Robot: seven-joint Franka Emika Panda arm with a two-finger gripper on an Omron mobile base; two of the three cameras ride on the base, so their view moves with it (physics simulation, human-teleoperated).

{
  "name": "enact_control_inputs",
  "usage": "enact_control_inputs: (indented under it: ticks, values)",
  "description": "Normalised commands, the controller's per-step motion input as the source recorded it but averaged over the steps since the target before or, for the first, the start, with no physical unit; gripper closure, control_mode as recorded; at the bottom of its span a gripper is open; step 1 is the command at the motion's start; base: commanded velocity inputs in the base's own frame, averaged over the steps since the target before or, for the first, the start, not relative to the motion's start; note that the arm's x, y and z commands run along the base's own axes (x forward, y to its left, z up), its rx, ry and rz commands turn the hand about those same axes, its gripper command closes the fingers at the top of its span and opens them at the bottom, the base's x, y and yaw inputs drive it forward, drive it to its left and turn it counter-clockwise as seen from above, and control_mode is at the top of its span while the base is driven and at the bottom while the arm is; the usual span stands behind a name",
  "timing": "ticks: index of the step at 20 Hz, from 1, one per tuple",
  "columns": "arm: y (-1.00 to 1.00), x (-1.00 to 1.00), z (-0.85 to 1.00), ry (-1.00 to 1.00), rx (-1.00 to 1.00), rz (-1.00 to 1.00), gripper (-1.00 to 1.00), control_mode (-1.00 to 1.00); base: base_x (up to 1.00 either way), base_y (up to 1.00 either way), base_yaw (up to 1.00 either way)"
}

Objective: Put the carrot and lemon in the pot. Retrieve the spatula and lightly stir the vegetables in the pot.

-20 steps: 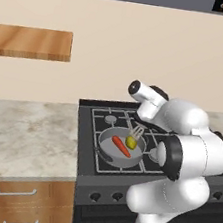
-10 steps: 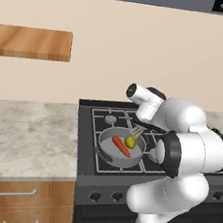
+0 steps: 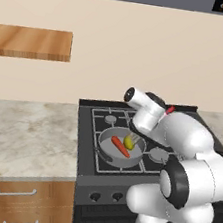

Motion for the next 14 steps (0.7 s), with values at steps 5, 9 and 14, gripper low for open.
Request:
enact_control_inputs:
  ticks: [5, 9, 14]
  values:
    - [-0.02, 0.10, 0.35, 0.00, 0.00, -0.03, 1.00, -1.00, 0.00, 0.00, 0.00]
    - [-0.11, 0.42, 0.20, 0.00, -0.01, -0.11, 1.00, -1.00, 0.00, 0.00, 0.00]
    - [0.00, -0.05, -0.31, 0.00, -0.06, -0.03, 1.00, -1.00, 0.00, 0.00, 0.00]
